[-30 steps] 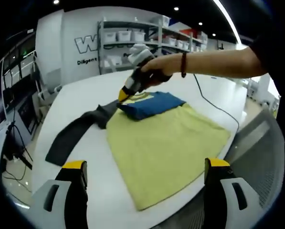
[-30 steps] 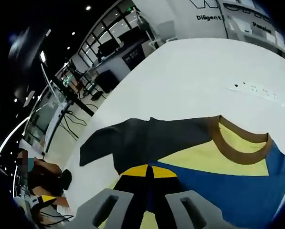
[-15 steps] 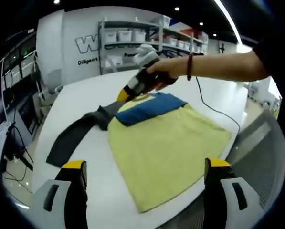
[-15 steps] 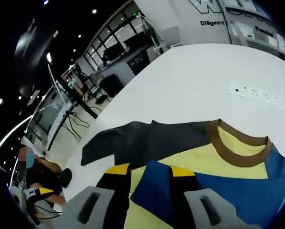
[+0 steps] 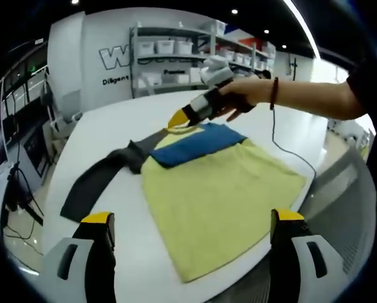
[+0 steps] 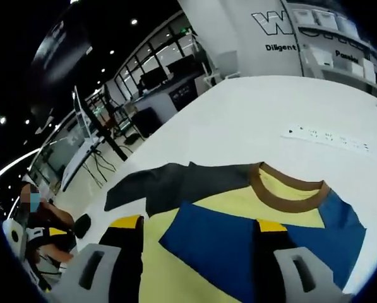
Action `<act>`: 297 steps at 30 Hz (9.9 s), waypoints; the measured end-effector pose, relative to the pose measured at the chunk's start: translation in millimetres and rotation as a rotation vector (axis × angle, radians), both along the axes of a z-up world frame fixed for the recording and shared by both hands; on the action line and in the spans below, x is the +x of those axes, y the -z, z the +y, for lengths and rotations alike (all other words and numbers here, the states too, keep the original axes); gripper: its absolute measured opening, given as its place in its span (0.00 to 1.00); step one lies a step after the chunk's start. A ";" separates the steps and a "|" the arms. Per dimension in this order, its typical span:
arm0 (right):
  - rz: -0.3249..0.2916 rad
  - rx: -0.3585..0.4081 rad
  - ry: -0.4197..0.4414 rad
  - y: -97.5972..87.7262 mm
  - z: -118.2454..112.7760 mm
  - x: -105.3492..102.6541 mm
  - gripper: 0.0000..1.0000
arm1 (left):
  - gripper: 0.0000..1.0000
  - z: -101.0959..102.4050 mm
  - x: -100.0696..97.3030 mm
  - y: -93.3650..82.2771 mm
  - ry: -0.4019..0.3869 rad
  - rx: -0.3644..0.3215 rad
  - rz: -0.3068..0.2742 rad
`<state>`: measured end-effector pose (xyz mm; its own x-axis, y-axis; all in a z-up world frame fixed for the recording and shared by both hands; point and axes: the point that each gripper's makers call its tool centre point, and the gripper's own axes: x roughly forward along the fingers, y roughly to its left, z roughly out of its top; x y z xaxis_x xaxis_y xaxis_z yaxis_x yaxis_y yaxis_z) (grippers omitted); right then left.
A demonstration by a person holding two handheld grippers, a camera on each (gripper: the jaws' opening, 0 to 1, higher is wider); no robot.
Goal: Fold the garment on the visible template until the final outline fits inside the template.
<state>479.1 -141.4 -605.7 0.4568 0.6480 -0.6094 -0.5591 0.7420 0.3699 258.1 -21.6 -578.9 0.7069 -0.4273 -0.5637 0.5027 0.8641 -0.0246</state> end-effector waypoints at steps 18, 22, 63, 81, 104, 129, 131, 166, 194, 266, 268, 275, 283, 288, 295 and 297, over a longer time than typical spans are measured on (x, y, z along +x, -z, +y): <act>-0.032 -0.062 0.129 8.0 -80.8 -11.9 0.80 | 0.99 -0.4 3.5 0.4 0.004 0.005 0.005; -0.043 -0.055 0.162 8.0 -97.5 -17.8 0.80 | 0.99 -1.0 3.7 -1.2 0.007 0.002 -0.002; -0.047 -0.323 0.315 63.8 -186.9 -64.7 0.01 | 0.99 -0.1 -3.2 -1.6 0.031 0.029 -0.005; -0.024 -0.383 0.289 68.7 -238.0 -40.3 0.00 | 0.99 2.6 -3.4 -0.2 0.027 0.037 0.004; -0.012 -0.375 0.359 67.4 -261.8 -37.9 0.00 | 0.99 9.3 1.3 6.2 0.006 0.042 0.031; -0.131 -0.157 0.353 10.2 -250.5 -47.5 0.60 | 0.99 18.2 6.4 3.6 -0.052 0.032 0.043; -0.146 -0.150 0.330 6.1 -246.9 -54.7 0.67 | 0.99 19.7 7.8 2.8 -0.063 0.031 0.042; -0.258 -0.065 0.062 -50.3 -177.6 -197.7 0.99 | 0.97 58.2 41.1 20.2 -0.214 -0.059 0.074; -0.307 -0.098 0.058 -63.7 -169.6 -200.7 0.99 | 0.70 135.6 103.6 64.2 -0.609 -0.103 0.115; -0.288 -0.049 0.136 -71.4 -173.9 -203.2 0.98 | 0.05 213.9 117.6 86.4 -0.607 0.197 0.168; -0.287 -0.060 0.134 -70.2 -174.9 -203.9 0.99 | 0.08 215.0 117.3 85.8 -0.616 0.200 0.169; -0.281 -0.090 0.122 -68.1 -176.5 -205.9 0.99 | 0.29 217.5 117.2 77.3 -0.672 0.157 0.196; -0.283 -0.076 0.128 -69.4 -176.1 -205.2 0.99 | 0.25 214.6 112.7 85.8 -0.700 0.114 0.241; -0.278 -0.090 0.130 -67.9 -179.7 -205.0 0.99 | 0.12 210.2 114.8 89.8 -0.698 0.110 0.243; -0.269 -0.104 0.134 -64.0 -184.2 -206.9 0.99 | 0.07 211.4 116.7 88.7 -0.708 0.106 0.239; -0.269 -0.110 0.133 -62.7 -184.5 -207.6 0.99 | 0.06 211.6 117.1 86.1 -0.709 0.108 0.238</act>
